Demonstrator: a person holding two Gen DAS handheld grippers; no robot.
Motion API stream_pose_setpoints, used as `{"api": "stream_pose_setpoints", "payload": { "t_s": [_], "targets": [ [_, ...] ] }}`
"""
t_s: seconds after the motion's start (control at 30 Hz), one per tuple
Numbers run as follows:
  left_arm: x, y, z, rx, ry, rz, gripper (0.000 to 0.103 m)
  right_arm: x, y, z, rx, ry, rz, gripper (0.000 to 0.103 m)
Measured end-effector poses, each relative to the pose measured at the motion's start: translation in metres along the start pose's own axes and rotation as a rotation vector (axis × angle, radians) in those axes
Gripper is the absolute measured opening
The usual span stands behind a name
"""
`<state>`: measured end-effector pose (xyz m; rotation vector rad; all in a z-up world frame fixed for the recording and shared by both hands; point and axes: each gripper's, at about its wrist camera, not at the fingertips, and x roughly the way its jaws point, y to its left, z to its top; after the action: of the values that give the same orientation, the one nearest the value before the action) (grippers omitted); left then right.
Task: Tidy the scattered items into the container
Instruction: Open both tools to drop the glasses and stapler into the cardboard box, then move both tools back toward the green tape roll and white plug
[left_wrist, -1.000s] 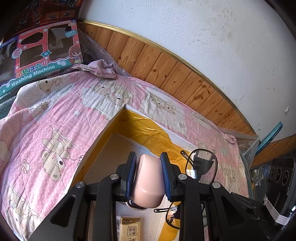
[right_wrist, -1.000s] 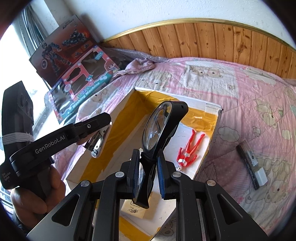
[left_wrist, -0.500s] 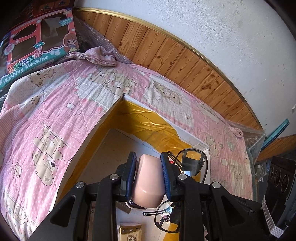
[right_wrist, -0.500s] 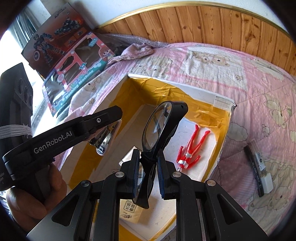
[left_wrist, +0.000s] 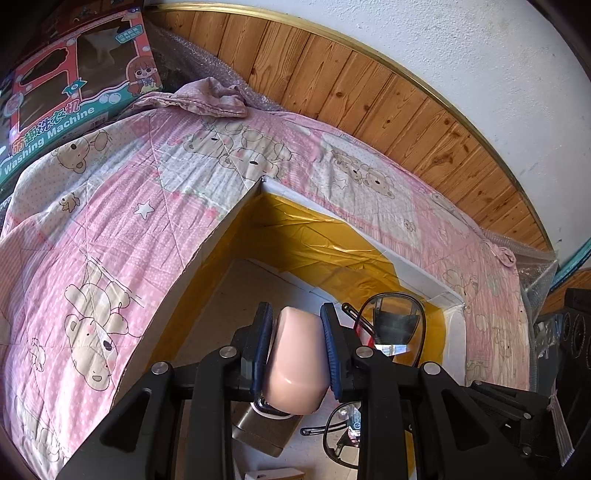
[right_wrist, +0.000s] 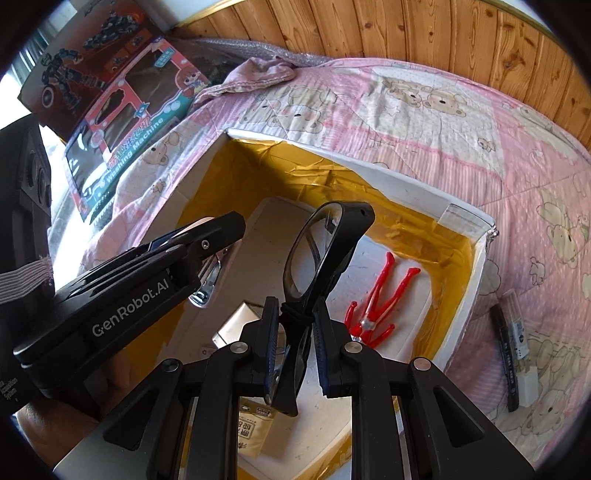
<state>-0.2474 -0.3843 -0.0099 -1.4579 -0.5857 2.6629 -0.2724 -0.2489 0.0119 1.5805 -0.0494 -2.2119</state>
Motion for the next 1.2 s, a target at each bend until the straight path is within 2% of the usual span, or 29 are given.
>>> {"api": "stream_pose_setpoints", "payload": {
  "t_s": [0.03,0.1,0.13,0.17,0.2,0.3,0.4,0.47,0.6,0.67,0.8,0.87,1.03,1.2],
  "targets": [
    [0.003,-0.001,0.001,0.007,0.006,0.01,0.028,0.005,0.0,0.002,-0.006,0.014,-0.005,0.025],
    [0.015,-0.003,0.001,0.044,0.037,0.044,0.029,0.015,-0.002,0.004,-0.008,0.051,-0.003,0.028],
    [0.021,-0.004,0.0,0.062,0.051,0.072,0.03,0.017,-0.003,0.004,-0.005,0.062,-0.015,0.033],
    [0.023,-0.004,-0.001,0.069,0.061,0.087,0.037,0.015,-0.004,0.002,-0.002,0.057,-0.018,0.034],
    [0.023,-0.004,-0.003,0.07,0.066,0.087,0.044,0.009,-0.003,-0.001,-0.004,0.041,-0.013,0.034],
    [0.008,-0.006,-0.01,0.08,0.042,0.084,0.044,-0.019,0.005,-0.014,-0.037,-0.025,-0.006,0.034],
    [-0.015,-0.015,-0.016,0.103,0.008,0.089,0.044,-0.049,0.012,-0.032,-0.059,-0.087,0.048,0.034],
    [-0.035,-0.023,-0.023,0.128,-0.023,0.104,0.045,-0.07,0.019,-0.047,-0.084,-0.131,0.094,0.034],
    [-0.075,-0.038,-0.041,0.15,-0.08,0.126,0.058,-0.107,0.028,-0.083,-0.126,-0.221,0.148,0.034],
    [-0.093,-0.044,-0.051,0.154,-0.103,0.128,0.059,-0.122,0.027,-0.102,-0.127,-0.258,0.189,0.034],
    [-0.126,-0.058,-0.078,0.163,-0.145,0.137,0.059,-0.143,0.02,-0.143,-0.129,-0.322,0.332,0.035],
    [-0.139,-0.064,-0.094,0.176,-0.161,0.138,0.063,-0.147,0.015,-0.163,-0.118,-0.326,0.382,0.035],
    [-0.16,-0.088,-0.137,0.248,-0.181,0.168,0.064,-0.149,-0.006,-0.208,-0.041,-0.335,0.42,0.037],
    [-0.169,-0.111,-0.17,0.287,-0.162,0.147,0.064,-0.146,-0.038,-0.244,0.06,-0.338,0.424,0.036]
  ]
}}
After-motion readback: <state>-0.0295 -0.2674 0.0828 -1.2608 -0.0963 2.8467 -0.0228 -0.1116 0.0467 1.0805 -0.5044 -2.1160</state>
